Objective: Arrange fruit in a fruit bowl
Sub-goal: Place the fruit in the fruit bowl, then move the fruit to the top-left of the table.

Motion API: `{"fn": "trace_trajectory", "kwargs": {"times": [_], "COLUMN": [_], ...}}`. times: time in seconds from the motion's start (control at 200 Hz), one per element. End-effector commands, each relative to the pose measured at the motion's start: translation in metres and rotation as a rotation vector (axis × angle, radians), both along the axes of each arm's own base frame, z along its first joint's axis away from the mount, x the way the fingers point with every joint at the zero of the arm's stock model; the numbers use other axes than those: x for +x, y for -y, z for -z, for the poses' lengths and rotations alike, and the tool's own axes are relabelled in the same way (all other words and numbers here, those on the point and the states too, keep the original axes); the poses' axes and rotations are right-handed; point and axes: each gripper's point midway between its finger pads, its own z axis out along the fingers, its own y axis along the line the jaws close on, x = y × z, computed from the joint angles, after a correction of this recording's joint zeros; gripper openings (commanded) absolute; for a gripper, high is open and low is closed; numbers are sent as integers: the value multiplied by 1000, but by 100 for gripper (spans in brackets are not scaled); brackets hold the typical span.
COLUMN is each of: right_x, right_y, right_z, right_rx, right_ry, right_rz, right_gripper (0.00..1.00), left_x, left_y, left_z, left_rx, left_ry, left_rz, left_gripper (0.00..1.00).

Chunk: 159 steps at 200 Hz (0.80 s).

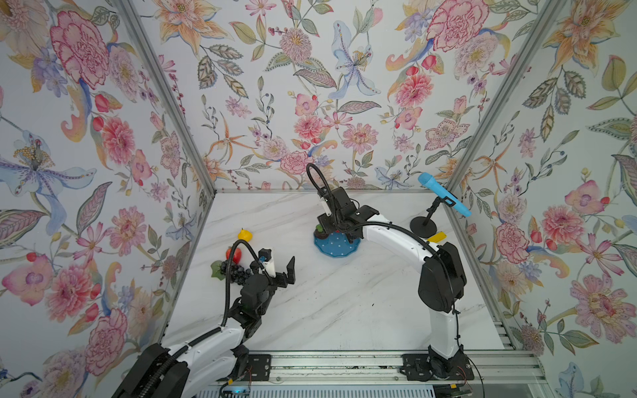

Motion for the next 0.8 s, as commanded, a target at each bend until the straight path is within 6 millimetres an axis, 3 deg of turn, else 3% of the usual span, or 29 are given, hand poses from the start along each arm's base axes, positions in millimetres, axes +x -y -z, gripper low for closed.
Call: {"fn": "trace_trajectory", "kwargs": {"times": [0.0, 0.08, 0.195, 0.41, 0.625, 0.791], "right_x": [-24, -43, -67, -102, -123, -132], "right_y": [22, 45, 82, 120, 137, 143], "right_z": [-30, -37, -40, -29, -18, -17], "right_rx": [82, 117, 169, 263, 311, 322], "right_ry": [36, 60, 104, 129, 121, 105], "right_rz": [44, 79, 175, 228, 240, 237], "right_gripper": [69, 71, 74, 78, 79, 82], "left_x": [14, 22, 36, 64, 94, 118], "left_y": [0, -3, -13, -38, -86, -113], "left_z": [-8, -8, -26, -41, -21, -1], "left_rx": [-45, -6, 115, 191, 212, 250], "left_ry": [-70, -119, -131, -187, -357, -462], "left_rz": [-44, -83, -156, -305, -493, -529], "left_gripper": [99, 99, 99, 99, 99, 99]}}
